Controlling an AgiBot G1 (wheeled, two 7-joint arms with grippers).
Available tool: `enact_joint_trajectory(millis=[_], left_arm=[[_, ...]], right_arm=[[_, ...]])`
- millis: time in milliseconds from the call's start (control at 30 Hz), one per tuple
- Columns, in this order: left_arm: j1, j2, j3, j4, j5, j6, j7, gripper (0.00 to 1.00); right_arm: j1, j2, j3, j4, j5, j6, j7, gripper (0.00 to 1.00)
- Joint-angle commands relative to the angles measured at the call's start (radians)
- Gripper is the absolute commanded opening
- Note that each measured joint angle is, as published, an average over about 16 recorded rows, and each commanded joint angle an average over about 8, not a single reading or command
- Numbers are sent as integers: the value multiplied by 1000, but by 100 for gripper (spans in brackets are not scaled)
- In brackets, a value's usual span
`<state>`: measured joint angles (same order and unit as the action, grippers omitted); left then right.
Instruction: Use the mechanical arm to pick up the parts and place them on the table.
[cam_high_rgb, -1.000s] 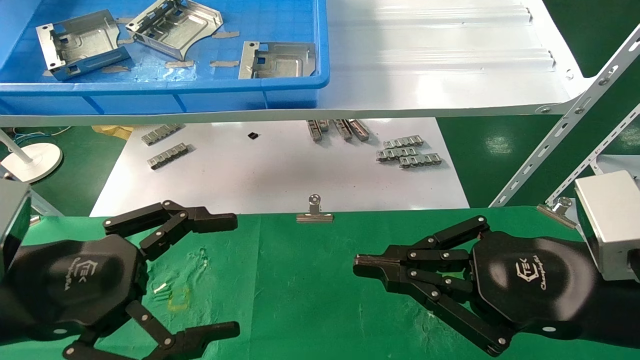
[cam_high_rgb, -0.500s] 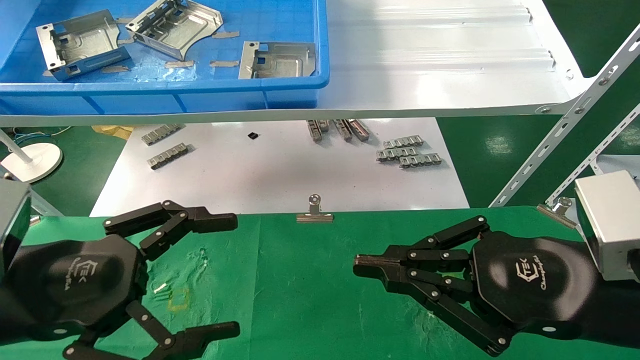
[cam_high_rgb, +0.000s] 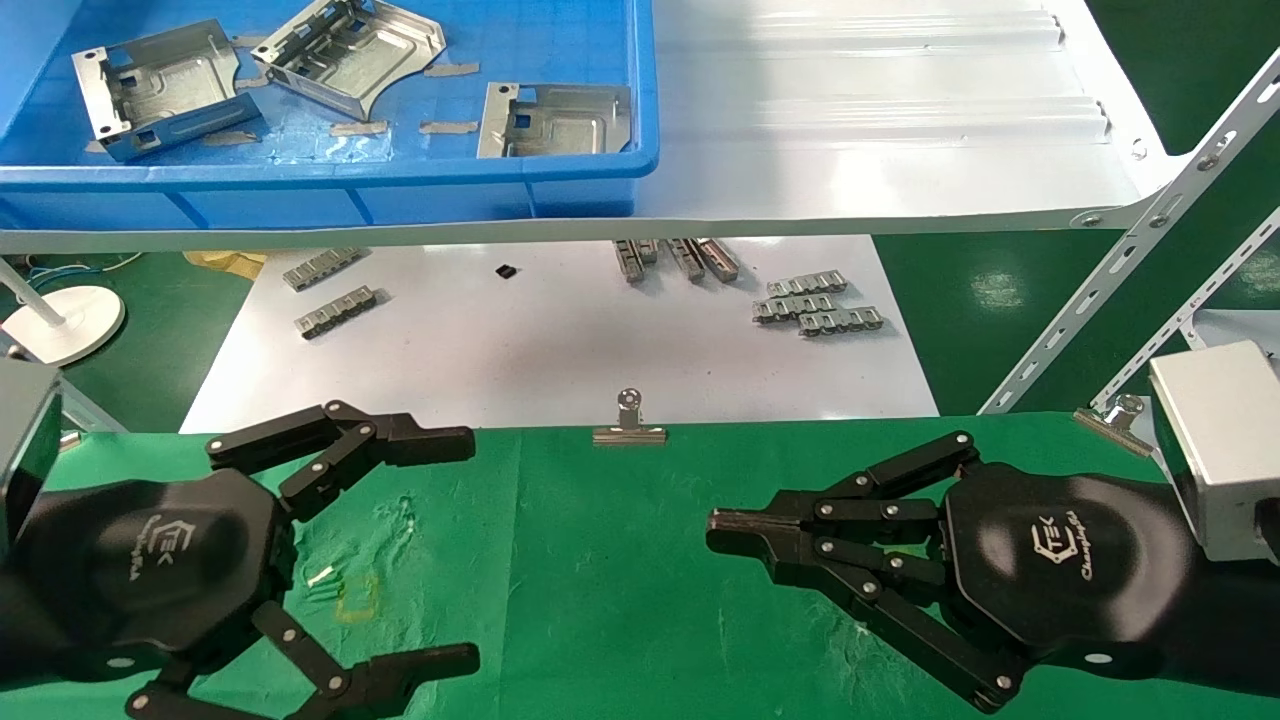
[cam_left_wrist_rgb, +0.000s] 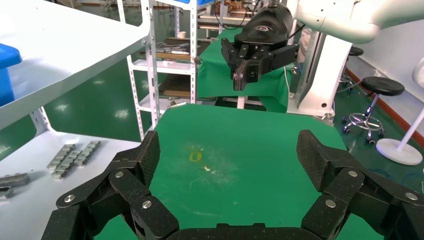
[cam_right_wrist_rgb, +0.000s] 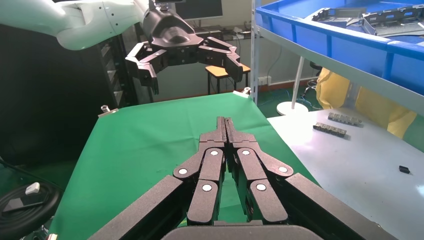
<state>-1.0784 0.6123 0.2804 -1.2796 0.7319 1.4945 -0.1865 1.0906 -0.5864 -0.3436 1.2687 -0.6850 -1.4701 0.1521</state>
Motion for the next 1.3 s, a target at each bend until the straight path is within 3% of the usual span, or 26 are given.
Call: enact_joint_trajectory(millis=[33,167,433,467,633,867,900,1133,1167,1300], left_arm=[[1,0,0,0,0,0,0,100],[-4,2,-2,1,1,-5,2,100],[-132,42,-16,37,56,-117,2,100],[-166,54,-14,51,75,-143,-2,100],[-379,150,39,195,223,-277,-47,100],[-674,304,169,521,486,-427,-97,98],[-706,319,185,567,521,-446,-97,90],[-847,390,262,843,680,-535,-62,5],[-858,397,265,873,687,-543,-52,0],[-889,422,263,969,690,-565,-8,0]], right_arm=[[0,0,0,0,0,0,0,0],[0,0,0,0,0,0,0,1],[0,0,0,0,0,0,0,96],[0,0,0,0,0,0,0,100],[0,0,0,0,0,0,0,100],[0,0,0,0,0,0,0,100],[0,0,0,0,0,0,0,100],[0,0,-1,0,0,0,0,100],[0,0,-1,0,0,0,0,100],[0,0,-1,0,0,0,0,100]])
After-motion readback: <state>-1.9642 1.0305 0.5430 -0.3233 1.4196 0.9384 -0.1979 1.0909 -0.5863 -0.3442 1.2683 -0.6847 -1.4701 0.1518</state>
